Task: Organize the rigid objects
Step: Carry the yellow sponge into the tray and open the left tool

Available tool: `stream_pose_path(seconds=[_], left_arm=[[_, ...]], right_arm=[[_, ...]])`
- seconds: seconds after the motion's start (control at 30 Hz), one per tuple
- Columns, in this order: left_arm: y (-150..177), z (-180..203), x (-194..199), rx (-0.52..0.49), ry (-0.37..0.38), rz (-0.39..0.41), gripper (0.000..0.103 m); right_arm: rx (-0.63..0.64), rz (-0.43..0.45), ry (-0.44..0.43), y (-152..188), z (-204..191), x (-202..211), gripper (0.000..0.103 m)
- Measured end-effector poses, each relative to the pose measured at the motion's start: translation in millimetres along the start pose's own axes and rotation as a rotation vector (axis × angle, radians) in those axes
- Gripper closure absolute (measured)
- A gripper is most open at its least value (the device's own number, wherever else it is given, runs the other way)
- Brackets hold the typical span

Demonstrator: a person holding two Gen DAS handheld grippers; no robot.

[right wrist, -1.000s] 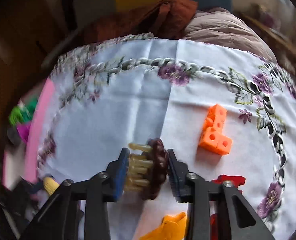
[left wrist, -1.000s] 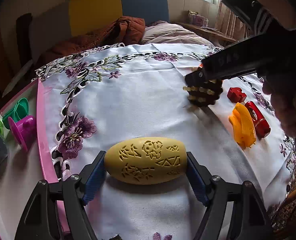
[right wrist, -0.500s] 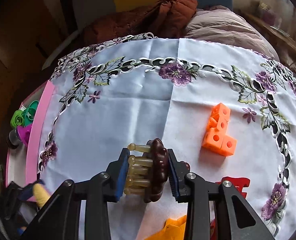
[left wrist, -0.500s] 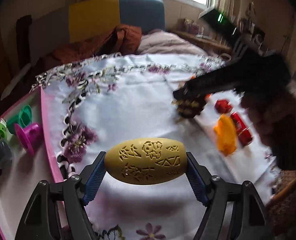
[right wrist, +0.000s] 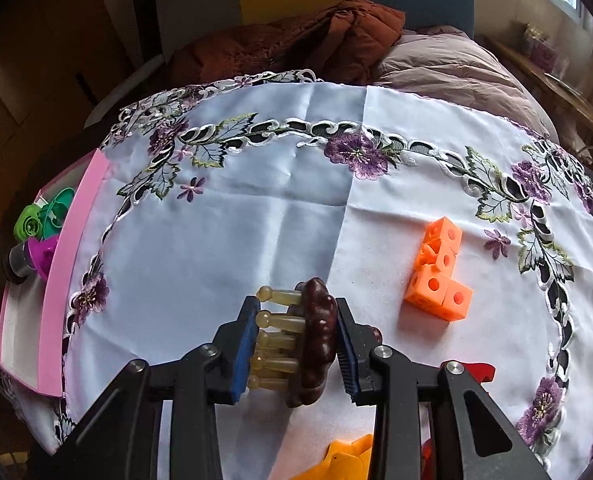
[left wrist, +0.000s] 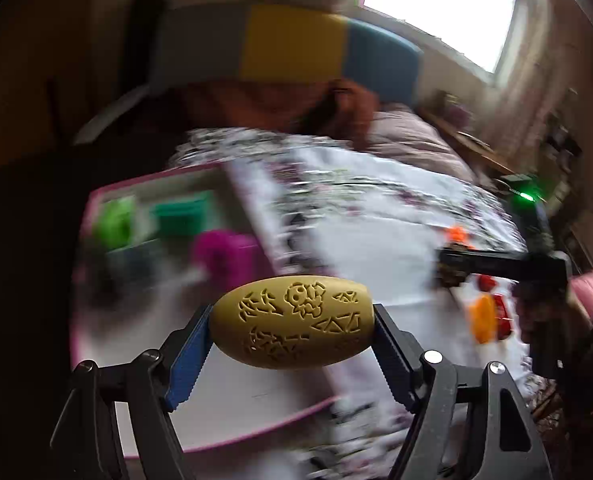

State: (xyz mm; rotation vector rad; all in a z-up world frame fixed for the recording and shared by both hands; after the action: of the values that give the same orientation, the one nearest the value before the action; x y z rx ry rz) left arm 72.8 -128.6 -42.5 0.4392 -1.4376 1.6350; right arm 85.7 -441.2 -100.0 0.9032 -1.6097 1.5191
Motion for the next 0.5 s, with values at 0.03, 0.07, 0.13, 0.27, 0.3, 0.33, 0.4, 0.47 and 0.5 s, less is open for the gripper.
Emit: stream_pose_path(seconds=[0.03, 0.07, 0.13, 0.27, 0.3, 0.33, 0.4, 0.47, 0.5], left_arm=[[-0.2, -13.2, 2.4, 0.023, -0.015, -0.002, 0.026], [-1.4, -27.9, 4.1, 0.046, -0.032, -0.005, 0.026], [-1.3, -54.0, 5.3, 0.075, -0.079, -0.009, 0.026], [1.9, -90.2, -2.5, 0.127, -0.117, -0.049, 0.026], [2.7, -96.4, -7.1, 0.130, -0.125, -0.060, 0.026], [3.1, -99.0, -10.6, 0.134, -0.123, -0.067, 0.026], [4.5, -101.3, -18.4, 0.134, -0.123, -0.084, 0.026], [3.9, -100.7, -25.5, 0.129, -0.133, -0.092, 0.026], [4.6, -101.7, -28.9, 0.127, -0.129, -0.099, 0.026]], right_arm=[[0.001, 0.000, 0.001, -0.2, -0.2, -0.2, 0.067], [0.005, 0.000, 0.004, -0.3, -0.7, -0.1, 0.067], [0.010, 0.000, 0.007, -0.2, -1.2, -0.3, 0.067], [0.012, 0.000, 0.008, -0.4, -1.0, -0.5, 0.067], [0.013, 0.000, 0.009, -0.5, -1.0, -0.6, 0.067], [0.015, 0.000, 0.010, -0.5, -1.0, -0.6, 0.067], [0.017, 0.001, 0.012, -0.4, -1.5, -0.7, 0.066], [0.018, 0.002, 0.014, -0.2, -1.9, -0.8, 0.067], [0.018, 0.002, 0.013, -0.2, -1.7, -0.8, 0.067]])
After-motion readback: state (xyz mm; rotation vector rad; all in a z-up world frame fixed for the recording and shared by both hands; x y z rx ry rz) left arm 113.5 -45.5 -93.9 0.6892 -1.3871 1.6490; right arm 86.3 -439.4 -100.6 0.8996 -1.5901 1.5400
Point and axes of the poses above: each gripper's, at about its wrist camera, not at the fingertips, and x roughly against the way its jaws point, z to its right, y to its underside, the point moved 2 cm from there along -x, roughly the way its jaws point, and after that the axes turned 8 degrees about x, right-handed, at the moved point
